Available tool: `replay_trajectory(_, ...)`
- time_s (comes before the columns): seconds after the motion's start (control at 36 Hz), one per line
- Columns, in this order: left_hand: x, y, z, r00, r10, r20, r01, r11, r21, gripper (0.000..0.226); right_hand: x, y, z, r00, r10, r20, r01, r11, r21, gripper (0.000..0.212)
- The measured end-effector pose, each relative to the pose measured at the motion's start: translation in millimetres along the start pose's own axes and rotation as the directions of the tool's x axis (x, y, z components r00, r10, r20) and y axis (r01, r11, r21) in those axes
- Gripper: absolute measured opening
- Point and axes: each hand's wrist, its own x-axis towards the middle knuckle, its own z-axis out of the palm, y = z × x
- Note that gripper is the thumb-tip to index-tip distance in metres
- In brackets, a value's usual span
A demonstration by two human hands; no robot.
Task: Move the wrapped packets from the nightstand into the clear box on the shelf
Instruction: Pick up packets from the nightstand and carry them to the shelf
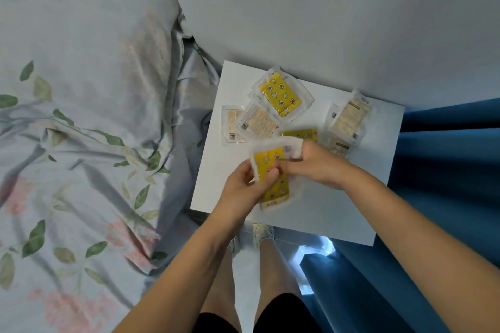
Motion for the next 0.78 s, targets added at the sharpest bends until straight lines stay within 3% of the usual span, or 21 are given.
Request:
replay_trajectory(0.03, 0, 0, -1, 0.999, 0.010, -0.032, -0.011, 0.998, -0.061, 0.036, 1, -4, 2, 1.000, 0.025, 0.003, -0.025, 0.999, -0.024, 0.018)
replay_trajectory(0.08, 3, 0, -4, 0.993, 0.028, -0.111, -0.036, 0.997, -0.065, 0.017, 8, -7, -3, 0.996, 0.057, -0.064, -0.060, 0.997, -0.049, 0.055)
replay_trajectory(0.14, 7, -2, -9, 0.984, 0.037, -0.176, -0.048, 0.997, -0.060, 0.013, 19, -3, -12, 0.972, 0.030, -0.234, -0.037, 0.999, -0.025, 0.056)
replay_trajectory(0.17, 8, -3, -12, 0.977, 0.044, -0.211, -0.058, 0.997, -0.059, 0.017, 25, 1, -18, 0.937, -0.016, -0.349, -0.019, 0.995, -0.099, 0.055)
replay_trajectory(0.22, 11, -2, -16, 0.958, 0.056, -0.280, -0.078, 0.995, -0.068, 0.032, 36, 13, -31, 0.855, -0.152, -0.495, -0.096, 0.892, -0.441, 0.067)
replay_trajectory(0.28, 12, -2, -20, 0.946, 0.065, -0.317, -0.095, 0.992, -0.078, 0.048, 43, 25, -39, 0.873, -0.206, -0.443, -0.215, 0.652, -0.727, 0.082)
replay_trajectory(0.33, 14, -2, -24, 0.935, 0.079, -0.346, -0.102, 0.994, -0.049, 0.056, 44, 33, -38, 0.917, -0.173, -0.359, -0.236, 0.490, -0.839, 0.092)
replay_trajectory(0.47, 11, -1, -28, 0.943, 0.099, -0.318, -0.085, 0.995, 0.058, 0.027, 46, 49, -29, 0.928, -0.180, -0.325, -0.256, 0.323, -0.911, 0.081)
replay_trajectory(0.53, 11, 0, -27, 0.950, 0.071, -0.304, -0.041, 0.994, 0.103, 0.029, 46, 53, -28, 0.941, -0.152, -0.303, -0.252, 0.283, -0.925, 0.068)
replay_trajectory(0.56, 10, 0, -26, 0.951, 0.041, -0.307, -0.011, 0.995, 0.098, 0.031, 46, 55, -28, 0.944, -0.155, -0.291, -0.238, 0.288, -0.928, 0.062)
replay_trajectory(0.58, 11, 0, -25, 0.949, 0.003, -0.314, 0.027, 0.995, 0.092, 0.029, 46, 57, -26, 0.942, -0.174, -0.289, -0.211, 0.365, -0.907, 0.055)
replay_trajectory(0.64, 10, -2, -27, 0.948, -0.071, -0.311, 0.104, 0.990, 0.091, 0.016, 42, 53, -19, 0.924, -0.190, -0.332, -0.104, 0.710, -0.696, 0.038)
replay_trajectory(0.69, 8, -3, -28, 0.955, -0.121, -0.270, 0.150, 0.984, 0.091, 0.023, 34, 40, -10, 0.935, -0.085, -0.344, -0.026, 0.952, -0.305, 0.025)
replay_trajectory(0.78, 7, -3, -29, 0.974, -0.164, -0.155, 0.174, 0.983, 0.054, 0.055, 26, 23, 8, 0.979, 0.046, -0.197, -0.040, 0.999, 0.038, 0.018)
